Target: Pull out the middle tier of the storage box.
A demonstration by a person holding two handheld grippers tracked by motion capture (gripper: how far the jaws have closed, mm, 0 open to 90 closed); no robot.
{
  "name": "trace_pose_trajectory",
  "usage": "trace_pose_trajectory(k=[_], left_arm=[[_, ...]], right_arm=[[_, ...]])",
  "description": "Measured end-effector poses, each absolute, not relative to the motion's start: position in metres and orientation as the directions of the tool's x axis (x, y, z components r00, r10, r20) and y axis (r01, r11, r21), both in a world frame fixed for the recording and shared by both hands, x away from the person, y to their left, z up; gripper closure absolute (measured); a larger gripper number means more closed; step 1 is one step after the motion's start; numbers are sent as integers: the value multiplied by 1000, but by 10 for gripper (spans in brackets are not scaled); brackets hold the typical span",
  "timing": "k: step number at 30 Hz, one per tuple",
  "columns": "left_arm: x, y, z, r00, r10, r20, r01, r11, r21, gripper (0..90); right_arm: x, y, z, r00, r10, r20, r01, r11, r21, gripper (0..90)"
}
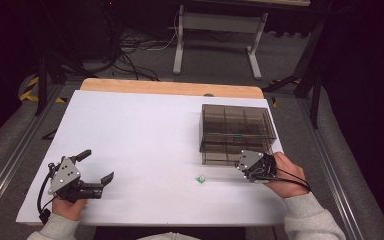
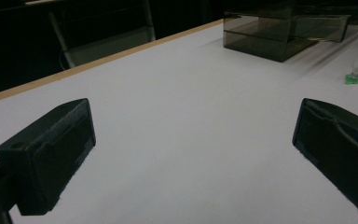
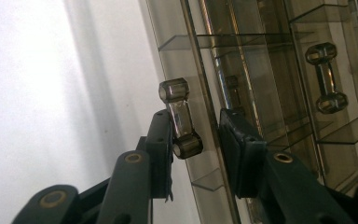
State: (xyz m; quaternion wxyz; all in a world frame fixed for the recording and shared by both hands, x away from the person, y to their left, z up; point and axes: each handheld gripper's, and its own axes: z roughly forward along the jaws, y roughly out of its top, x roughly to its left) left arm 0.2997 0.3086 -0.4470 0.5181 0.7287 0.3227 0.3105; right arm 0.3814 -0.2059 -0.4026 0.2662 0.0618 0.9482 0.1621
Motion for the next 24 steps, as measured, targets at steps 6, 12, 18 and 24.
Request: trace_pose_trajectory(k=[6,12,18,24], left_arm=[[300,309,-447,599,792,117,149,-254,956,2],[300,309,-447,598,793,118,149,-255,955,2],[300,309,-447,598,793,119,148,-256,955,2],[300,309,-447,599,792,118,149,-255,955,2]], right_arm=[[380,-206,-405,-853,199,-482,31,942,333,661],[380,-206,-406,-856,201,-477,36,942,332,662],[380,-206,-407,-863,193,-466,30,942,333,662],[379,-207,-407,-862,203,-464,37,939,341,658]])
